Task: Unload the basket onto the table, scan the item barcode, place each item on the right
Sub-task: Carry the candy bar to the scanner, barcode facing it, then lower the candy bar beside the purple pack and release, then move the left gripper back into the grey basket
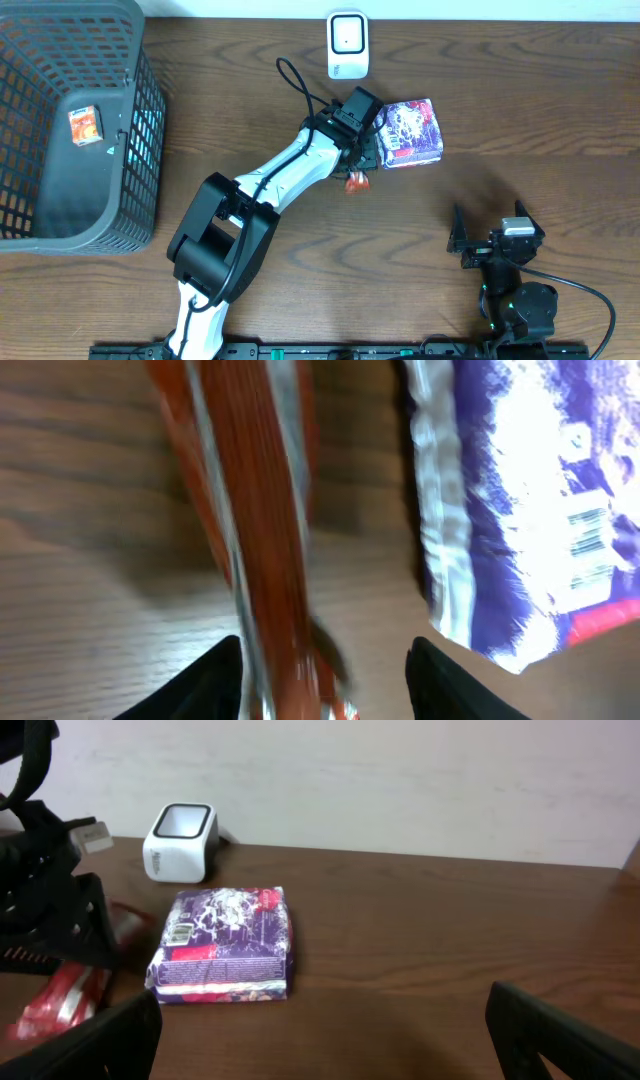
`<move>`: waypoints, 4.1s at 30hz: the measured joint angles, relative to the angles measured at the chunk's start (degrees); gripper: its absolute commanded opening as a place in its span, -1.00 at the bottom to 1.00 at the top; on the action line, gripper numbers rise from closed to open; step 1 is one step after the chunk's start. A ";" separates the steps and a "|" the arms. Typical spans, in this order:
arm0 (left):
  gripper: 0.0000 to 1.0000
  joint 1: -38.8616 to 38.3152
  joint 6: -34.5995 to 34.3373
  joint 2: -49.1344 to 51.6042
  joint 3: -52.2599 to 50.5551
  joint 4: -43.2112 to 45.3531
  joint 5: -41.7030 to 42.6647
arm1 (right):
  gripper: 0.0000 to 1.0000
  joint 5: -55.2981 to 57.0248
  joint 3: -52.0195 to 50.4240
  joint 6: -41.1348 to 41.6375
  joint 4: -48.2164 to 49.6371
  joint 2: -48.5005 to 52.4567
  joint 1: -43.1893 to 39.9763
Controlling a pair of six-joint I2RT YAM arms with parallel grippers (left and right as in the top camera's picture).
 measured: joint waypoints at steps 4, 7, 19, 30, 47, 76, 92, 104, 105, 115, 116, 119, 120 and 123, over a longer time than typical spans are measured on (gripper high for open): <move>0.17 0.55 0.00 -0.98 -0.02 -0.39 3.72 | 0.99 0.00 0.00 0.00 0.00 0.00 0.00; 0.39 1.57 -0.20 -4.57 -0.02 -1.49 5.46 | 0.99 0.00 0.00 0.02 0.00 0.00 0.00; 0.96 4.85 0.02 -26.40 -0.02 -5.92 6.73 | 0.98 0.00 0.00 0.00 0.00 0.00 0.00; 0.96 7.52 0.09 -30.01 -0.02 -10.54 6.71 | 0.98 0.00 0.00 0.00 0.02 0.00 0.00; 0.96 12.44 15.82 -40.35 -0.02 -11.17 6.71 | 0.99 0.00 0.00 0.00 0.00 0.00 0.00; 0.79 17.99 20.72 -46.97 -0.02 -17.20 6.93 | 0.98 0.00 0.00 0.00 0.00 0.00 0.00; 0.80 18.84 28.46 -56.87 0.09 -6.67 -13.46 | 0.99 0.00 0.00 0.00 0.02 0.00 0.00; 0.80 39.91 29.99 -52.65 0.09 -5.25 -29.86 | 0.99 0.00 0.00 0.00 0.02 0.00 0.00; 0.79 42.60 28.50 -51.54 0.09 -5.70 -30.16 | 0.99 0.00 0.00 0.02 0.02 0.00 0.00; 0.80 60.19 19.26 -38.49 0.09 -8.50 -24.00 | 0.98 0.00 0.00 0.00 0.00 0.00 0.00; 0.80 61.11 18.10 -36.83 0.09 -7.93 -23.43 | 0.99 0.00 0.00 0.00 0.00 0.00 0.00; 0.81 63.21 16.46 -31.71 0.09 -5.51 -20.55 | 0.99 0.00 0.00 0.00 0.02 0.00 0.00; 0.81 63.65 16.76 -30.01 0.09 -4.63 -19.45 | 0.99 0.00 0.00 0.00 0.02 0.00 0.00; 0.81 63.84 18.51 -26.56 0.09 -3.17 -17.33 | 0.99 0.00 0.00 0.00 0.02 0.00 0.00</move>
